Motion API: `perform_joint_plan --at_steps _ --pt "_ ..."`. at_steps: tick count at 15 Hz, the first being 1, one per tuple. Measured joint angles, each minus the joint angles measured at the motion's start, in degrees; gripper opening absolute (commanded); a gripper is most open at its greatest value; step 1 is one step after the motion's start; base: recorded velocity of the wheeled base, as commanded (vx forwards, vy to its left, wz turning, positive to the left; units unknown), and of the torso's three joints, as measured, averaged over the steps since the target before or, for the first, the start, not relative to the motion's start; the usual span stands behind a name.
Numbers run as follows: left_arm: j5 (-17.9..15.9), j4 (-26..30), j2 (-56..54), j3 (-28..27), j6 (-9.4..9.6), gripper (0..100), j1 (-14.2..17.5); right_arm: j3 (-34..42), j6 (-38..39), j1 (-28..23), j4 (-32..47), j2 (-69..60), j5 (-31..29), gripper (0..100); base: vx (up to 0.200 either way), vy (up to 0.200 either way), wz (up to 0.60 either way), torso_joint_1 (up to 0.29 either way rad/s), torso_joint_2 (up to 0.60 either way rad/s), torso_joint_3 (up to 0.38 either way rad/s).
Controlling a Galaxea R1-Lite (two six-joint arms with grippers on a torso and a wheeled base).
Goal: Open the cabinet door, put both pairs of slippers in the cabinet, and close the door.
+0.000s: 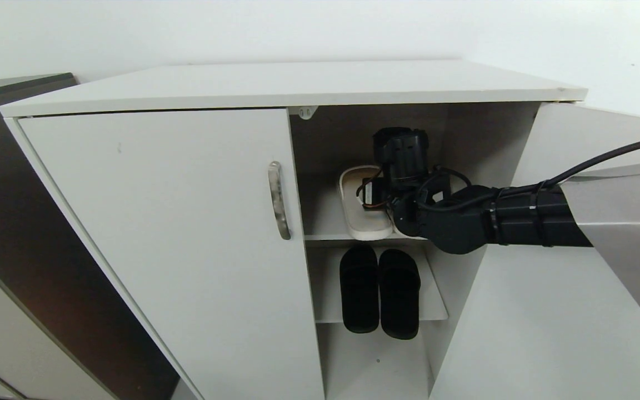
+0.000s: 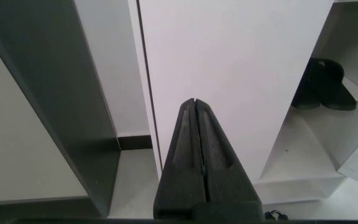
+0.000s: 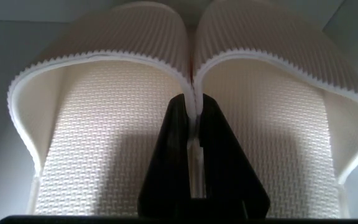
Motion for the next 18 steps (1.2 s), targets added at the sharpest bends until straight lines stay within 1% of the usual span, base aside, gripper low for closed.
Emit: perform_joint_plan --at_steps 2,3,6,9,12,15,17,18 --pt "0.00 0.00 0.00 0.00 -0.01 0 0.00 -0.22 -0.02 -0.09 0.46 0.33 -0.05 0 0.000 0.000 0.00 0.000 0.00 0.000" --pt "-0.02 0.00 0.00 0.00 -0.01 0 0.00 -0.28 0.00 -0.20 0.51 0.44 -0.11 100 0.000 0.000 0.00 0.000 0.00 0.000" --pt "-0.05 0.00 0.00 0.00 0.00 0 0.00 0.09 -0.07 -0.09 0.62 0.20 -0.22 100 0.000 0.000 0.00 0.000 0.00 0.000" --pt "-0.05 0.00 0.00 0.00 0.00 0 0.05 3.12 -0.11 1.05 1.28 -1.97 -0.63 100 0.000 0.000 0.00 0.000 0.00 0.000" --pt "-0.09 0.00 0.00 0.00 0.02 0 -0.02 9.35 0.09 3.63 1.04 -6.53 -3.61 100 0.000 0.000 0.00 0.000 0.00 0.000" --pt "-0.13 0.00 0.00 0.00 0.07 0 -0.02 17.37 0.96 7.17 0.45 -12.92 -4.02 100 0.000 0.000 0.00 0.000 0.00 0.000" --pt "-0.11 0.00 0.00 0.00 0.07 0 -0.02 23.91 1.79 10.06 -2.04 -17.25 -4.06 100 0.000 0.000 0.00 0.000 0.00 0.000" --pt "-0.13 0.00 0.00 0.00 0.10 0 -0.02 27.48 2.04 11.67 -3.95 -19.41 -4.02 0 0.000 0.000 0.00 0.000 0.00 0.000"
